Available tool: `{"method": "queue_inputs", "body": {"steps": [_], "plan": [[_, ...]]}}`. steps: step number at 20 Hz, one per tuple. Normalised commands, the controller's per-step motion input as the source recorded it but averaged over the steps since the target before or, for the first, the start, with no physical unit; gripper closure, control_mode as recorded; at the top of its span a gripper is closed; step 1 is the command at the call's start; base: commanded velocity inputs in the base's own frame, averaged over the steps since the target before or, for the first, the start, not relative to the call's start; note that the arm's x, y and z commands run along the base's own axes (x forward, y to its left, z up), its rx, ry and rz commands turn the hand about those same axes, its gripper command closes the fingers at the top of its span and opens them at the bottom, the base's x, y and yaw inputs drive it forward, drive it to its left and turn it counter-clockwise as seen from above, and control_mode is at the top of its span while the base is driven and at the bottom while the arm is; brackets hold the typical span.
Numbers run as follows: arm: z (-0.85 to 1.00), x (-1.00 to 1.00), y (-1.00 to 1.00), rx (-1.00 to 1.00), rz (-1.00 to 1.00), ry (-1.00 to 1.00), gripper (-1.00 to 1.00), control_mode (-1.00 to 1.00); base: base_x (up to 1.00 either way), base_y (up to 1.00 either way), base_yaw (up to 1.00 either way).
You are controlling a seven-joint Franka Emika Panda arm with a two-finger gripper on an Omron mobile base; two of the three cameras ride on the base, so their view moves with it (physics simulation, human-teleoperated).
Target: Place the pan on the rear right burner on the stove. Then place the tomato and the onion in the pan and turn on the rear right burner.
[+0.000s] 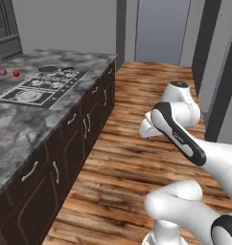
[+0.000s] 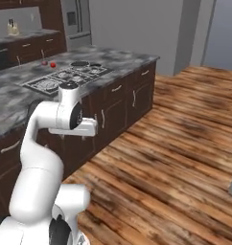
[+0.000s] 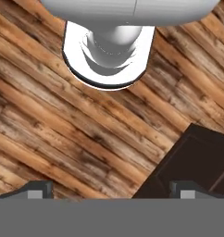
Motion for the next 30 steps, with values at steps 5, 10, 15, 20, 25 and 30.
{"method": "queue_inputs", "body": {"steps": [5,10,15,20,25,30], "plan": [[0.00,0.00,0.00,0.00,0.00,0.00,-1.00,1.00,-0.81,1.00,-0.45],[0.00,0.00,0.00,0.00,0.00,0.00,-1.00,1.00,-0.75,0.94,-0.48],[0.00,0.00,0.00,0.00,0.00,0.00,-1.00,1.00,-1.00,0.41,-0.40],[0.00,0.00,0.00,0.00,0.00,0.00,-1.00,1.00,-1.00,0.39,-0.31],[0.00,0.00,0.00,0.00,0.00,0.00,-1.00,1.00,-0.97,0.98,-0.24],[0.00,0.00,0.00,0.00,0.00,0.00,-1.00,1.00,-0.99,1.00,-0.21]]}}
